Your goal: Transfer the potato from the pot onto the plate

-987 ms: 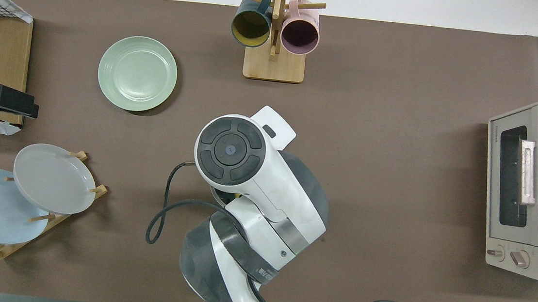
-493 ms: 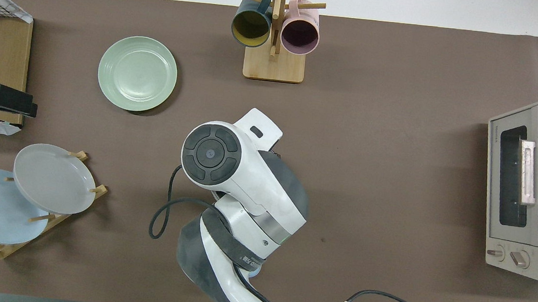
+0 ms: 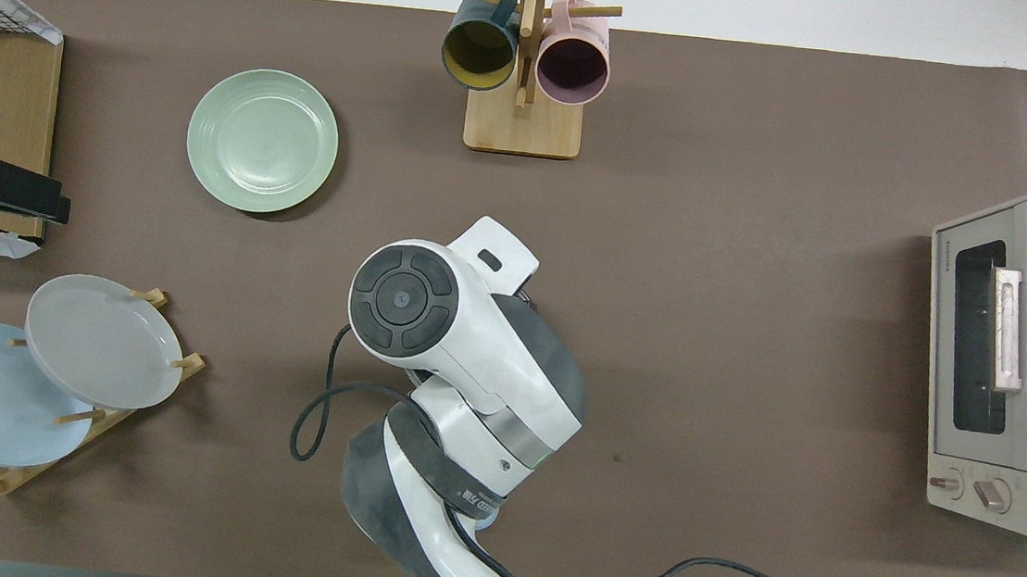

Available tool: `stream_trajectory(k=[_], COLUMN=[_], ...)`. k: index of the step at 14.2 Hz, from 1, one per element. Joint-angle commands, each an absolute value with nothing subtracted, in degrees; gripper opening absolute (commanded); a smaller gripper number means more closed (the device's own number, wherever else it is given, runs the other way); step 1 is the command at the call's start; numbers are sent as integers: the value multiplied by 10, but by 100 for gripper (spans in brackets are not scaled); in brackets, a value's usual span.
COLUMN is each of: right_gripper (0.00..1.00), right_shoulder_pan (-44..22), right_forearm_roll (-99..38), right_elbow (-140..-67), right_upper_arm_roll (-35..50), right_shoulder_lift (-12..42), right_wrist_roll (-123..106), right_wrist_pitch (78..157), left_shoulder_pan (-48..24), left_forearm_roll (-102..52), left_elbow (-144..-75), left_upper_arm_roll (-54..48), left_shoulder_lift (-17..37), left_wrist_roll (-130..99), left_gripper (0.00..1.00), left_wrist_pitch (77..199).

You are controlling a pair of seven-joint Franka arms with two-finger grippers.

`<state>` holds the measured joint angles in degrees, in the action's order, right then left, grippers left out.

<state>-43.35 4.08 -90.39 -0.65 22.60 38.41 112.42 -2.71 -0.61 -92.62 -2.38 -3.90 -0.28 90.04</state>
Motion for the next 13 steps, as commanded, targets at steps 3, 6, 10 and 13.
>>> stream_trajectory(k=[3,6,10,13], right_gripper=[100,100,81,71], right_shoulder_pan=[-437,-437,-438,-437], right_forearm_roll=[40,40,40,40], right_elbow=[-951,-952,-952,-950], right_upper_arm_roll=[-5,-5,-1,3], right_shoulder_lift=[206,205,205,204], right_wrist_roll=[384,383,383,383], right_wrist_pitch=[1165,1163,1159,1156], left_shoulder_pan=[-33,-34,-34,-34], left_forearm_roll=[5,5,5,5], left_elbow=[-945,-946,-945,-945], left_upper_arm_roll=[-23,-23,-23,-23], left_shoulder_lift=[-54,-53,-53,-53], left_wrist_roll=[1,2,0,-1], left_gripper=[100,100,100,100], left_wrist_pitch=[914,928,926,925])
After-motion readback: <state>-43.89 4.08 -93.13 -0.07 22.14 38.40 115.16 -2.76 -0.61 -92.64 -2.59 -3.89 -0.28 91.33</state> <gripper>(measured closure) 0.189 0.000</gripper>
